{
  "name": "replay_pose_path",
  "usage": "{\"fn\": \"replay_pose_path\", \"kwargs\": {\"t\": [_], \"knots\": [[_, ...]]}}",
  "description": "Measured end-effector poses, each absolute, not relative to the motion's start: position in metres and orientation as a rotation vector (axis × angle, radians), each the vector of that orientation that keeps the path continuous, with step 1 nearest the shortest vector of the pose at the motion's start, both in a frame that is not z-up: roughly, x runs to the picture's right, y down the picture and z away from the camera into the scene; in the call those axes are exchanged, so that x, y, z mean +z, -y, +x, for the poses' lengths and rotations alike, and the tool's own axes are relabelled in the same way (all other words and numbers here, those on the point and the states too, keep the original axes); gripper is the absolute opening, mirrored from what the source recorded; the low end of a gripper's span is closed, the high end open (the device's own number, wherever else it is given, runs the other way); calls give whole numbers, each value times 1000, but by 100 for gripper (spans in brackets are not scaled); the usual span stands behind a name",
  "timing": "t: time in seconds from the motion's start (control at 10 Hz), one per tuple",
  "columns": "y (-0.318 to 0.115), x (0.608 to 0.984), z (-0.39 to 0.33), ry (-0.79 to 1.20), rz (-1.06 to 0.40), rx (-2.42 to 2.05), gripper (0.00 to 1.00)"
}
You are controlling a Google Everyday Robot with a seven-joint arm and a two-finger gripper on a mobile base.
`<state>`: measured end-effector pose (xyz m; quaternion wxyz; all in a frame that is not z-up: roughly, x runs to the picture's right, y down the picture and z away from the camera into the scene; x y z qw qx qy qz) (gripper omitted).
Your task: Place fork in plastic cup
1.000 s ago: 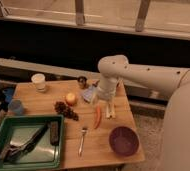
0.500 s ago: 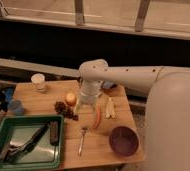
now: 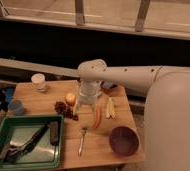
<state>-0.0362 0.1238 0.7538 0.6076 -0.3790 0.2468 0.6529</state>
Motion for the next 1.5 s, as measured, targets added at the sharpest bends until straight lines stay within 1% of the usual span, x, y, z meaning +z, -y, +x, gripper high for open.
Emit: {"fn": "replay_pose_path", "kwargs": {"t": [0.2, 0.6, 1.2, 1.3, 1.5], "knots": [[-138, 768, -53, -587, -889, 1494, 67], [-175, 808, -67, -691, -896, 1471, 67], [-201, 826, -48, -789, -949, 1507, 67], [-202, 827, -51, -787, -963, 1506, 62], [-204, 831, -52, -785, -981, 1507, 44]]}}
